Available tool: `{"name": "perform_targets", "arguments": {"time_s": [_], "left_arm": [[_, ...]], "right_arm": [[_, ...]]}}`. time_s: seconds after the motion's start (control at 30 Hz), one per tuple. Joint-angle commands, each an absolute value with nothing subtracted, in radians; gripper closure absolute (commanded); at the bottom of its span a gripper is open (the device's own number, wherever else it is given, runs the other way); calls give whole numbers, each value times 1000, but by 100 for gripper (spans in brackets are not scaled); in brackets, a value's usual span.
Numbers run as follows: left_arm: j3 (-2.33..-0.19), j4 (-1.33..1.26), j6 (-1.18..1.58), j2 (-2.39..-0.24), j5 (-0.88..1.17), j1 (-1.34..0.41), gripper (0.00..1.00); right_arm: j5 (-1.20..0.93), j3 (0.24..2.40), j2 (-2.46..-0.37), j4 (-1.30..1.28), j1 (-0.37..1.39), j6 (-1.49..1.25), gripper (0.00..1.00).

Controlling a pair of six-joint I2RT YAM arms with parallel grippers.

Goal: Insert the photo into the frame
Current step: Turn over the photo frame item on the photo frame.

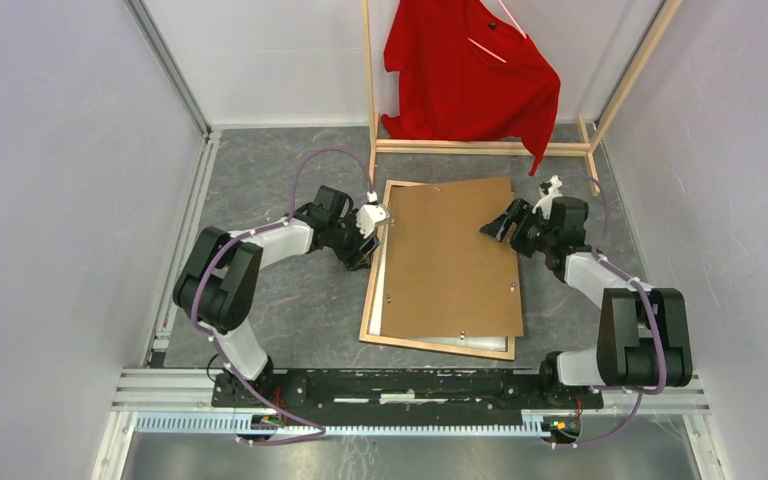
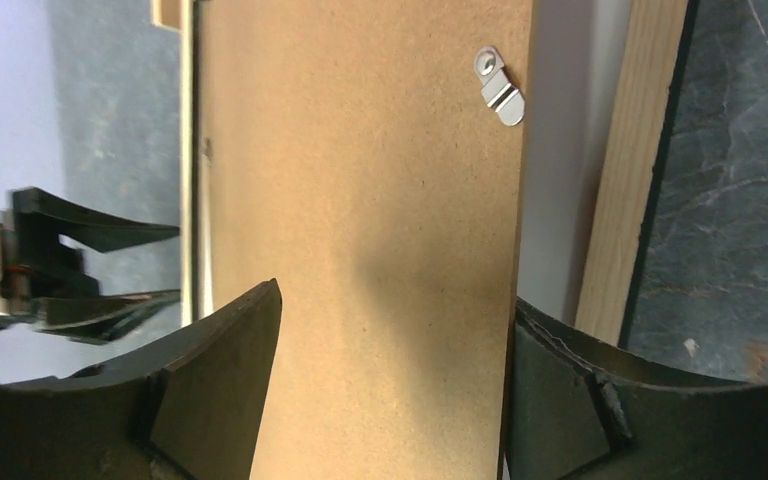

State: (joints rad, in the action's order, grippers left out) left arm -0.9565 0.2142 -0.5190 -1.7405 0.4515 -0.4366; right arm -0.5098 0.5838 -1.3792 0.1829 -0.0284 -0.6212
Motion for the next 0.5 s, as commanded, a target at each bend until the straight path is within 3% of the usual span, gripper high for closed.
{"name": "perform_targets", "arguments": {"time_s": [0.0,0.4,0.47], "left_arm": [[-962,230,-541,-1729,468,-443,32],[-954,230,-547,-1734,471,-443,33],[-956,229,-548,-1732,474,-443,33]], "right_arm": [[-435,619,-1365,35,30,-507,22],[-395,618,-1345,46,87,-563,16],[-383,650,-1356,9,95,-536,2]]}}
